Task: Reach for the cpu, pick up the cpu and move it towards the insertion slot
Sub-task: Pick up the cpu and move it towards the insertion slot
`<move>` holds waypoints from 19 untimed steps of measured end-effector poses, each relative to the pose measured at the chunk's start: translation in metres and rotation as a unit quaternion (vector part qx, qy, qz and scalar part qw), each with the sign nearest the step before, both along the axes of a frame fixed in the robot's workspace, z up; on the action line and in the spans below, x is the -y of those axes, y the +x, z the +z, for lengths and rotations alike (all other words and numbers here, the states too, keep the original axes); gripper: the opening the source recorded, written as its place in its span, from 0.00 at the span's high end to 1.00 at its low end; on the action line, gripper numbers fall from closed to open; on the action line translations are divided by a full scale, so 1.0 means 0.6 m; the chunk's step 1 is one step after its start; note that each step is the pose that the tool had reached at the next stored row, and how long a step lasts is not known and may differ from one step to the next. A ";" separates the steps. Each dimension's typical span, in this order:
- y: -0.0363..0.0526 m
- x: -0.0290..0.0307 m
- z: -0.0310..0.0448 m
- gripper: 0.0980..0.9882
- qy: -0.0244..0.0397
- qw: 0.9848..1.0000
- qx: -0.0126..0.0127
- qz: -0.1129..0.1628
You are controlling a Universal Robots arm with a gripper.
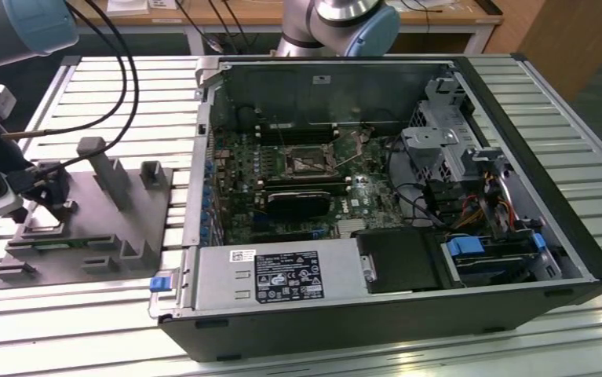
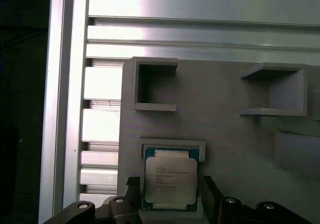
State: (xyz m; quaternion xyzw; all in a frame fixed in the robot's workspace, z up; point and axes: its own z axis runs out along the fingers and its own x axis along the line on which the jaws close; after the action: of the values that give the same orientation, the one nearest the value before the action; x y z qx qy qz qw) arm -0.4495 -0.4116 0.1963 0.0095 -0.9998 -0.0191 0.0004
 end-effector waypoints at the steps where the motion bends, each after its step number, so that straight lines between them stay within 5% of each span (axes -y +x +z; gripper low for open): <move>1: 0.000 0.0000 0.000 0.45 0.000 1.000 0.000 0.000; 3: 0.000 0.0000 0.000 0.38 0.000 1.000 0.000 0.000; 19: 0.000 -0.0029 -0.019 0.38 0.000 1.000 0.000 0.000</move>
State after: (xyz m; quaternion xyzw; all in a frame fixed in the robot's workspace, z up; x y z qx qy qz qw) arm -0.4496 -0.4098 0.1848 0.0096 -0.9998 -0.0191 0.0004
